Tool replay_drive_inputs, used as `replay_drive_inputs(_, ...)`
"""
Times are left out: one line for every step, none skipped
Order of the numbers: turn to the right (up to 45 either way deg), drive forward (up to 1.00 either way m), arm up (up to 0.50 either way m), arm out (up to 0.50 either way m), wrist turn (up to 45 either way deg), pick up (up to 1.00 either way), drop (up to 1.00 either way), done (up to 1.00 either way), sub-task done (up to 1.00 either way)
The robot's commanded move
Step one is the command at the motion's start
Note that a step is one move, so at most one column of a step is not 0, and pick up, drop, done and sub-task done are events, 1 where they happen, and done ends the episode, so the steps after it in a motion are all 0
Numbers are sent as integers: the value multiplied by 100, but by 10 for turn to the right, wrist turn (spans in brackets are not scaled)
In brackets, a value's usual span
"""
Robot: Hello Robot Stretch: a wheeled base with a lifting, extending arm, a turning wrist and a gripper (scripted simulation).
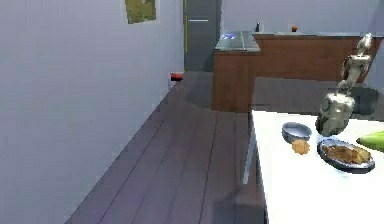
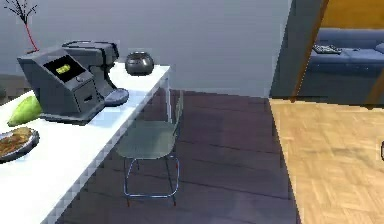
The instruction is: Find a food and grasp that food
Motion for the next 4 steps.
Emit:
replay_drive_inputs(450,0,0,0,0,0,0,0,0)
replay_drive_inputs(180,0,0,0,0,0,0,0,0)
replay_drive_inputs(0,55,0,0,0,0,0,0,0)
replay_drive_inputs(-450,0,0,0,0,0,0,0,0)
